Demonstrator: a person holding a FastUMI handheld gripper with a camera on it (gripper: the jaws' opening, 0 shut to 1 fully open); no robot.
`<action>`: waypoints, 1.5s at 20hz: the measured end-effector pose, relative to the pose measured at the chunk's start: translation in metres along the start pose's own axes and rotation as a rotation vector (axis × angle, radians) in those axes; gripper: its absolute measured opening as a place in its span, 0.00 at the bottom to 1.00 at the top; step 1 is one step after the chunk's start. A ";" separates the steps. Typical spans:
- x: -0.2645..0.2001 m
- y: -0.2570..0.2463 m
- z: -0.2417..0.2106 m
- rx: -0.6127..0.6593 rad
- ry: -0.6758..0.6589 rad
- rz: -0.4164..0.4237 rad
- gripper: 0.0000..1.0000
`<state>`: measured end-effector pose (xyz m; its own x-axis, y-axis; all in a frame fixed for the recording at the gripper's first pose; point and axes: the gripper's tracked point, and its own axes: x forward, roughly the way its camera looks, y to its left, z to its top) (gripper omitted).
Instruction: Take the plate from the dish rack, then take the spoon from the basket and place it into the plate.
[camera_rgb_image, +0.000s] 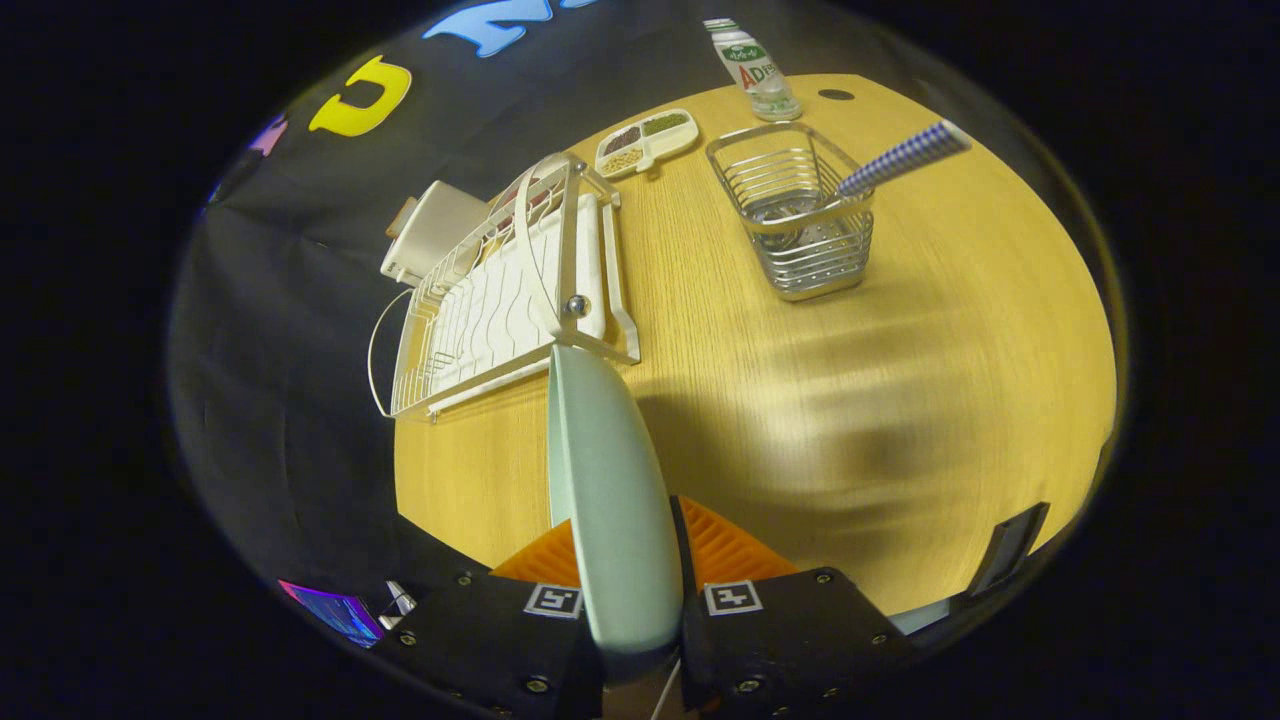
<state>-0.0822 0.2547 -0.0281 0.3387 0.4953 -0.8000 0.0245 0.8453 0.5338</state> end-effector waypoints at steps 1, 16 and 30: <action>0.005 -0.003 -0.001 0.012 -0.005 0.007 0.29; 0.011 -0.035 0.009 -0.122 -0.115 -0.017 0.59; -0.164 -0.053 0.134 -0.449 -0.911 -0.169 0.58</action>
<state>-0.0134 0.1020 0.1115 0.9529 0.1810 -0.2433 -0.1522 0.9794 0.1324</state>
